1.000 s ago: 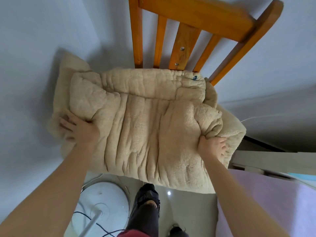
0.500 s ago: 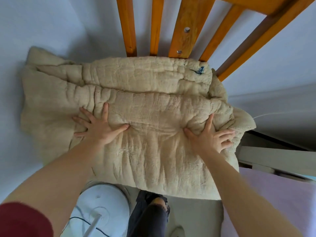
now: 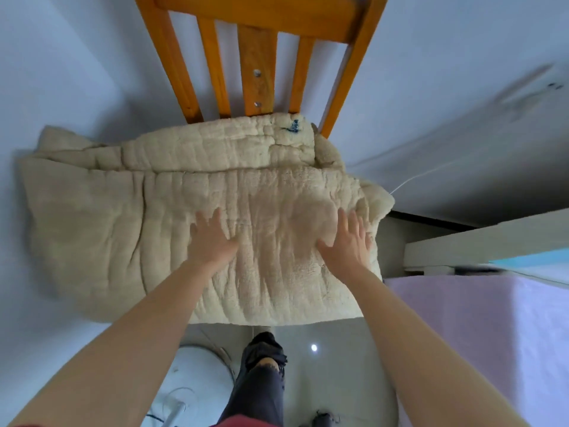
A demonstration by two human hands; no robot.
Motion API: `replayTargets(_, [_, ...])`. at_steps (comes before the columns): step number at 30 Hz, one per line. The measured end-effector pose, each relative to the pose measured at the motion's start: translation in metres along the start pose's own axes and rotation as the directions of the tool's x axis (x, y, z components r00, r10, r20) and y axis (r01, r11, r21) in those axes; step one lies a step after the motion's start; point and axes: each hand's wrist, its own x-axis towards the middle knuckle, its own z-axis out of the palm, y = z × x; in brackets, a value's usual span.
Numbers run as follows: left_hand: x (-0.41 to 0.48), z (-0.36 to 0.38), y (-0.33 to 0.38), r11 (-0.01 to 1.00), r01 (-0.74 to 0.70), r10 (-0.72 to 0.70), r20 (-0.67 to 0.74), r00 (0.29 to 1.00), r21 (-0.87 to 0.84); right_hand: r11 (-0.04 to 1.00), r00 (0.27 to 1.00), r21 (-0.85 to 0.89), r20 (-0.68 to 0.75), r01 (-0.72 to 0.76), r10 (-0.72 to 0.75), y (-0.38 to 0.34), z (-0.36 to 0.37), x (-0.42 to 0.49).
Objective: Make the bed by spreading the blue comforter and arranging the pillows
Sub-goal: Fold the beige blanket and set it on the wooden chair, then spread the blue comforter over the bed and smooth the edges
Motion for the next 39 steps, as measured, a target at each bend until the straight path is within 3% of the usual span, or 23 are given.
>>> replayTargets(4, [-0.070,0.032,0.058,0.961,-0.276,0.276,-0.016,0.961,-0.030,0.998,1.000,0.060,-0.029,-0.003,0.005,0.046,-0.029,-0.056])
replayTargets(8, [-0.152,0.080,0.113,0.861,-0.508,0.507,0.033,0.861,0.015,0.990,0.995,0.112,-0.044,-0.085,0.090,0.114,-0.049,-0.140])
replayTargets(12, [-0.242,0.143,0.164,0.716,-0.689,0.674,0.144,0.724,0.112,0.953,0.962,0.196,-0.106,-0.230,0.253,0.210,-0.064,-0.236])
replayTargets(17, [-0.359,0.235,0.221,0.514,-0.842,0.784,0.306,0.540,0.167,0.866,0.862,0.285,-0.188,-0.411,0.471,0.335,-0.073,-0.356])
replayTargets(23, [-0.504,0.350,0.271,0.229,-0.969,0.821,0.517,0.242,0.090,0.655,0.639,0.444,-0.212,-0.611,0.740,0.460,-0.067,-0.490])
replayTargets(27, [-0.571,0.416,0.295,0.088,-0.995,0.761,0.642,0.098,0.048,0.499,0.482,0.517,-0.180,-0.695,0.857,0.520,-0.057,-0.548])
replayTargets(34, [-0.630,0.519,0.350,-0.031,-0.999,0.654,0.756,-0.038,-0.023,0.260,0.305,0.607,-0.030,-0.751,0.952,0.617,-0.044,-0.582])
replayTargets(39, [-0.659,0.595,0.408,-0.137,-0.990,0.546,0.831,-0.105,-0.036,0.030,0.125,0.687,0.090,-0.726,0.988,0.688,-0.040,-0.596])
